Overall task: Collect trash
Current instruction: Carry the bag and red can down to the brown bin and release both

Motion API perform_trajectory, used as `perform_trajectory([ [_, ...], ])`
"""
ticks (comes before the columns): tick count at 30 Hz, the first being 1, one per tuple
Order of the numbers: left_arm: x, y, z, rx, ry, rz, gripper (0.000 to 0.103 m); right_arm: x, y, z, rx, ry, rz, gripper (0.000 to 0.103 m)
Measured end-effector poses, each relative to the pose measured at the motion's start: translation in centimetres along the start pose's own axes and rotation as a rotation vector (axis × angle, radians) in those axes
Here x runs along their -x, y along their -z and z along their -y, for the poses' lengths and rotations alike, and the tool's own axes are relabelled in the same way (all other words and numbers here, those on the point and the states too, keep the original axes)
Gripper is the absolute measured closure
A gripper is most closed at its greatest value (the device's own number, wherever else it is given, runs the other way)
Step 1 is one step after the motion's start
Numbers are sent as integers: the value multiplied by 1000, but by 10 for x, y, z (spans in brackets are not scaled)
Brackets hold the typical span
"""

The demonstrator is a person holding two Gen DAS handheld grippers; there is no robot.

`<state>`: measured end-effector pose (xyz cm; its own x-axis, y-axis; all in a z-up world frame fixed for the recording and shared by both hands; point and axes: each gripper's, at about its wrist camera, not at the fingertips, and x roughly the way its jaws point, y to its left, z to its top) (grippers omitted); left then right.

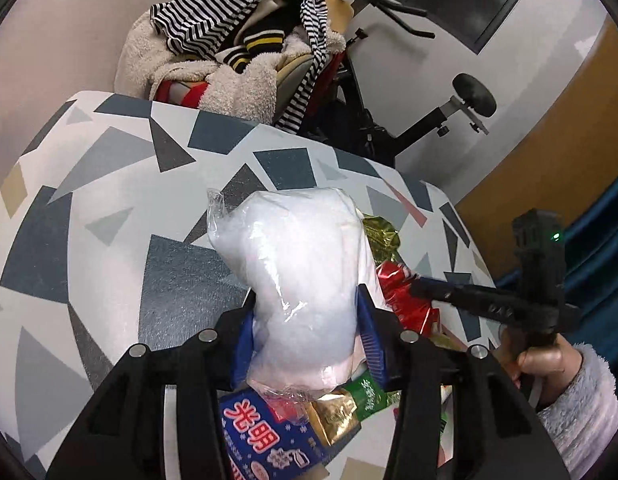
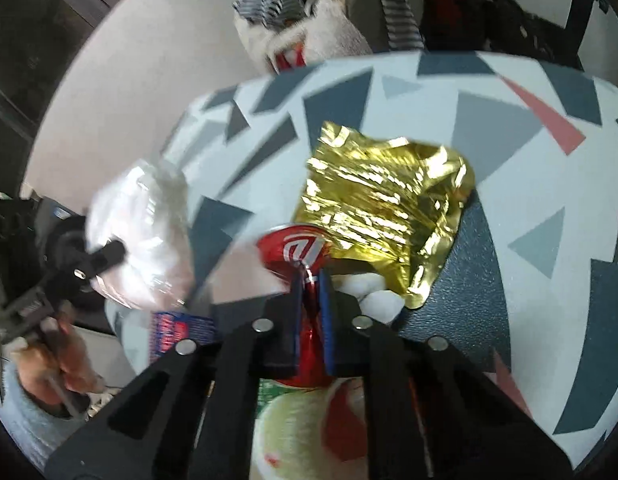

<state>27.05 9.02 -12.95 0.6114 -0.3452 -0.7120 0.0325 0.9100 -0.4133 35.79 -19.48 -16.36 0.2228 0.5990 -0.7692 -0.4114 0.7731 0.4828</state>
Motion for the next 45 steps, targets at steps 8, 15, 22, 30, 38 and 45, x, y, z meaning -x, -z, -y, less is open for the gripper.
perform_trajectory([
  [8,32,19,16,-31,6,31,58,50,6,-29,73,92,174,92],
  [15,61,42,38,-65,23,52,58,98,23,-50,131,168,278,92],
  [22,85,74,60,-95,63,61,58,134,63,-57,151,189,315,92],
  [30,111,136,91,-173,116,55,58,171,134,-68,163,172,357,92],
  [38,118,190,96,-179,126,9,58,186,194,-78,182,163,362,92],
  [45,101,247,98,-242,133,-89,56,187,238,-84,182,146,348,92],
])
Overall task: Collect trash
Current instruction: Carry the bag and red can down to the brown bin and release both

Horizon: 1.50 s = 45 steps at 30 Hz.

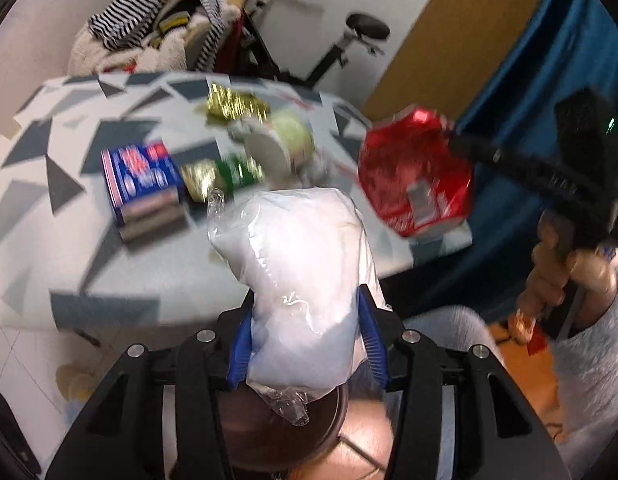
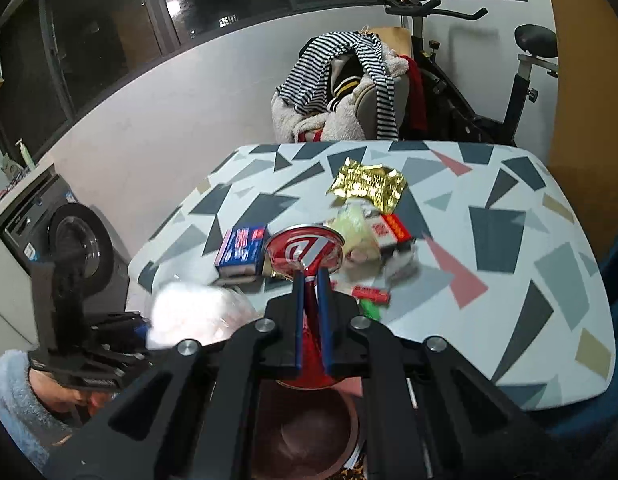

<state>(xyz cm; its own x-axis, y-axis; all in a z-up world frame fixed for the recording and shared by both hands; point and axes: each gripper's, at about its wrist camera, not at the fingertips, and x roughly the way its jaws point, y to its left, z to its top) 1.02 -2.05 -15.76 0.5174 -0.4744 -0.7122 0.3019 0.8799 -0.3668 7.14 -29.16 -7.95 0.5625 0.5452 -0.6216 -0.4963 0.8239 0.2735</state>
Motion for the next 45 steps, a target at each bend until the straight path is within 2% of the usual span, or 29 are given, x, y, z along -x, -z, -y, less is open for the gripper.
perform_trajectory([
  [7,-38,48,-7,8,-6,-120,55,1,40,-9,-18,-8,-41,92],
  [11,-55,59,-13,14,-5,-149,41,-4,60,-8,-39,3,-69,92],
  [15,-54,56,-22,36,-1,-112,29,-9,79,-5,-78,6,-95,92],
  [17,-46,52,-26,47,-7,-82,28,-14,90,-6,-92,4,-114,92],
  [24,-1,50,-37,53,-115,57,17,-48,121,-21,-88,-30,-219,92],
  [34,27,68,-54,41,-268,159,15,-133,168,-51,-55,-84,-396,92],
  [39,29,85,-75,123,-282,185,15,-175,202,-51,-24,-29,-458,92],
  [42,27,87,-89,188,-294,191,15,-195,225,-40,-47,43,-565,92],
  [45,21,87,-92,194,-302,171,15,-200,226,-35,-66,66,-574,92],
])
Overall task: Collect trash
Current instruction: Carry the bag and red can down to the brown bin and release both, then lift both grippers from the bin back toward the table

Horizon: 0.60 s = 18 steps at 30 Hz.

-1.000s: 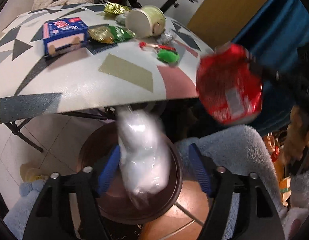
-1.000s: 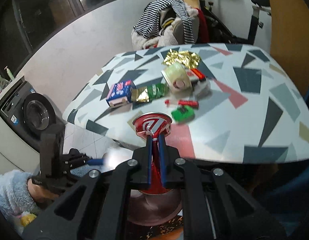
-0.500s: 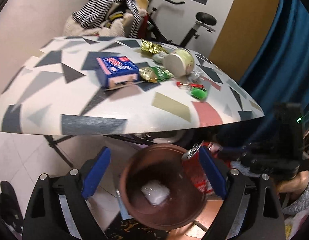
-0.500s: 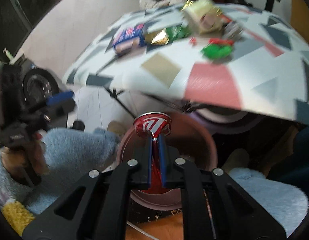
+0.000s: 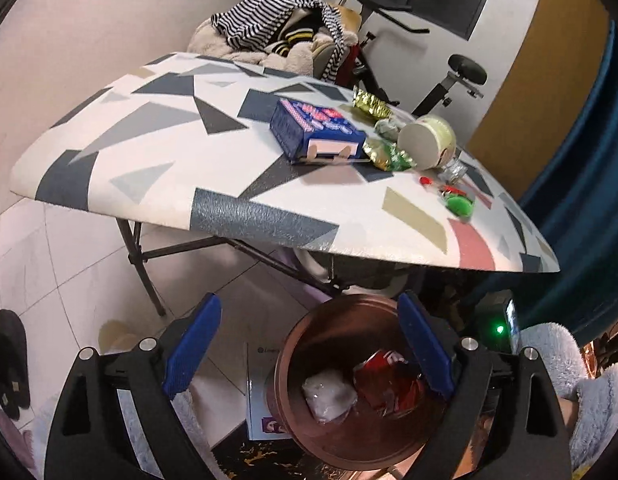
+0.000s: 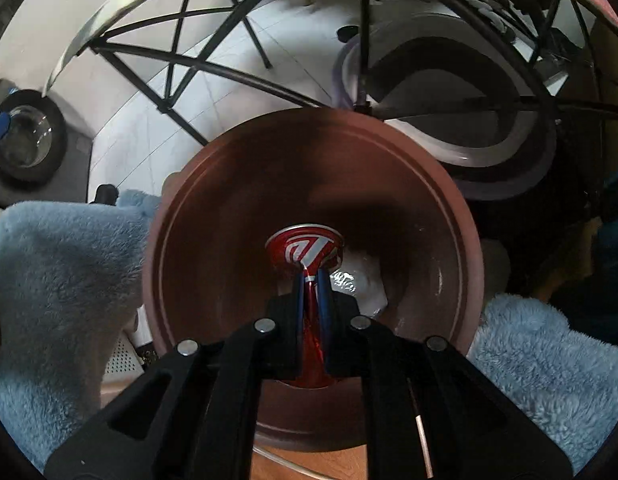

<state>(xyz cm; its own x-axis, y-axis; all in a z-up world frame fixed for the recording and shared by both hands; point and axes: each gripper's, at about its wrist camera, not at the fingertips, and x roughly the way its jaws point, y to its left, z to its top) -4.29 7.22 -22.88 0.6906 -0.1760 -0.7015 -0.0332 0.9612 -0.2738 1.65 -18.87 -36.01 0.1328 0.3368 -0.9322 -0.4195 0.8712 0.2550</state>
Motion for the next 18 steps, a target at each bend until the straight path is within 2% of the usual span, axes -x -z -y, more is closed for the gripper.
perform_trajectory([
  [7,-13,3,9,-37,-16,-30,15,1,1,4,-23,33,12,91],
  [8,-14,4,10,-42,-17,-32,15,0,1,6,-26,36,11,87],
  [10,-14,4,11,-48,-19,-30,15,0,0,11,-38,46,10,79],
  [11,-13,5,12,-51,-21,-28,15,3,0,12,-43,46,19,70],
  [12,-13,4,12,-51,-21,-27,15,5,0,12,-46,50,30,58],
  [13,-13,5,12,-50,-23,-27,15,6,-1,12,-48,53,38,51],
  [14,-13,4,12,-49,-24,-27,15,9,-1,13,-50,55,50,38],
  [16,-13,4,10,-43,-27,-26,15,16,-3,13,-52,58,84,30],
  [18,-13,4,10,-39,-30,-26,15,22,-4,13,-53,60,107,14],
])
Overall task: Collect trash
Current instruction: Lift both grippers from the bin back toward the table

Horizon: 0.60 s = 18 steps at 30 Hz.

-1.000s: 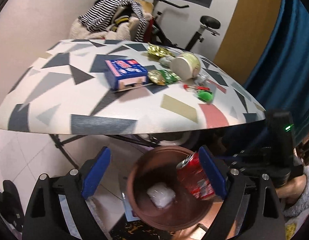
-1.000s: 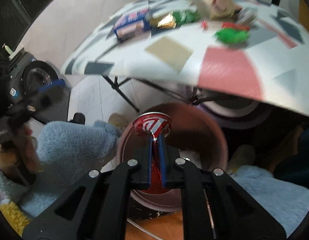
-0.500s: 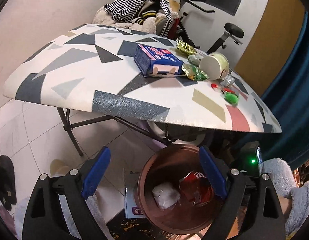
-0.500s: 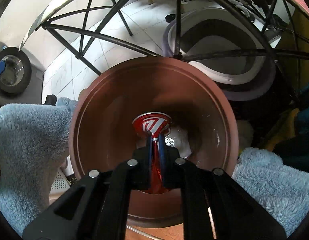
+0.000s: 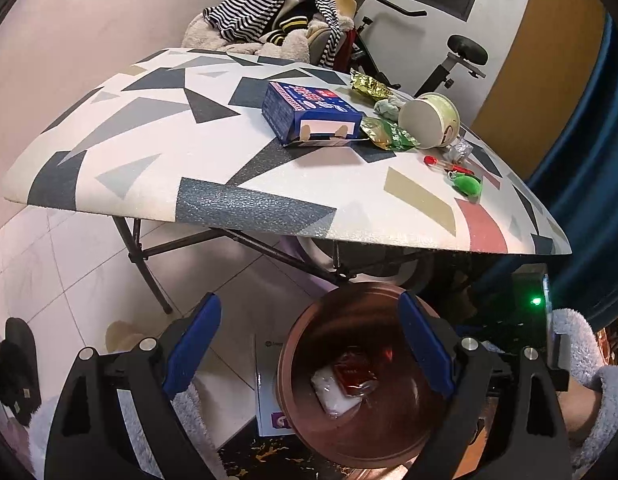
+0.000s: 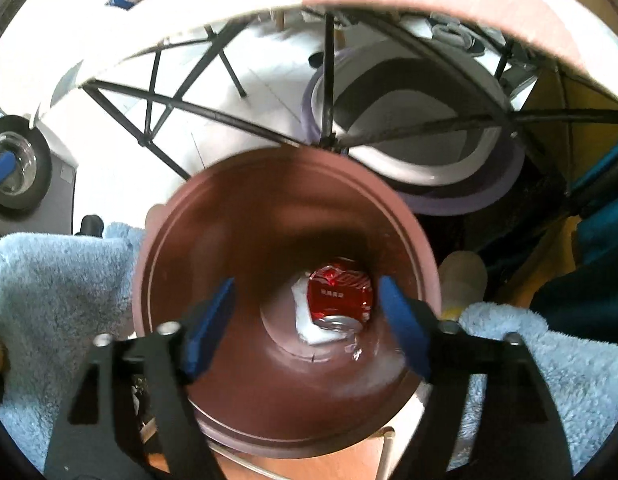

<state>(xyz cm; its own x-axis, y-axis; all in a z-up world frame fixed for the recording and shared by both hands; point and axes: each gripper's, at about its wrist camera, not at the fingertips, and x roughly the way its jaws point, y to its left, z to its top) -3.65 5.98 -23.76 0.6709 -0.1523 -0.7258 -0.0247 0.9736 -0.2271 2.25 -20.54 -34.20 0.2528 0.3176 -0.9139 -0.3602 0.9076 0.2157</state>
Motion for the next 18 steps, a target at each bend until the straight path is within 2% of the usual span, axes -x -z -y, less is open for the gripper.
perform_trajectory([
  [9,2,1,-1,-1,-11,3,15,19,-2,-5,23,4,83,8],
  [18,4,1,-4,17,-22,9,15,28,-2,-10,51,15,124,6],
])
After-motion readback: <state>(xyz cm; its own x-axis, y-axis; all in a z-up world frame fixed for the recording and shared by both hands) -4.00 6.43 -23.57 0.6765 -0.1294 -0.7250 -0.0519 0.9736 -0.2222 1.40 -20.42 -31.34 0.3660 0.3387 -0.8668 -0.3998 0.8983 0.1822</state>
